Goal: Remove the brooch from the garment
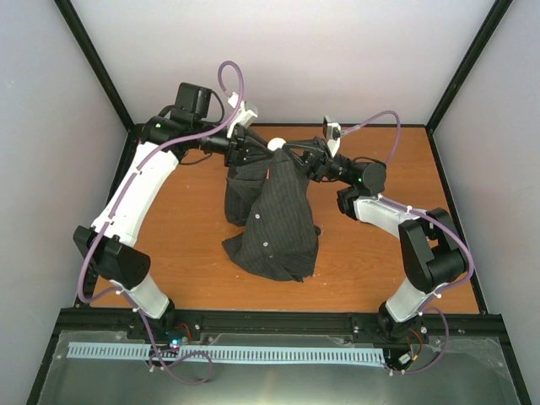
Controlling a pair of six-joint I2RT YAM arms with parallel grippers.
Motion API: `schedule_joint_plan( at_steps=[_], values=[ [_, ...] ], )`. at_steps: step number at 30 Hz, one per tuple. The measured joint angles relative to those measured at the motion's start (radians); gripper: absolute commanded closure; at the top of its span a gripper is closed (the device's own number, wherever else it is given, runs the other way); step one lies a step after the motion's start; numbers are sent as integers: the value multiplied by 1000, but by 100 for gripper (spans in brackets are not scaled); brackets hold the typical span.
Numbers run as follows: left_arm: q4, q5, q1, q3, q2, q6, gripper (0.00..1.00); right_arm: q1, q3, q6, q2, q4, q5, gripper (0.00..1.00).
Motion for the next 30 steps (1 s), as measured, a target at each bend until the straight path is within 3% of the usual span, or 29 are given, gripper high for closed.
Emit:
schedule_joint_plan(
  at_steps=[10, 16, 20, 30],
  values=[
    [10, 14, 8, -10, -9, -23, 94, 5, 0, -1, 0, 0, 0, 97],
    [18, 14, 9, -23, -24, -32, 90, 11, 0, -27, 0, -1, 3, 97],
    [26, 14, 10, -29, -28, -34, 99, 13, 0, -41, 0, -2, 1, 98],
    [58, 30, 14, -81, -42, -45, 99, 16, 2, -91, 0, -38, -12, 97]
  ],
)
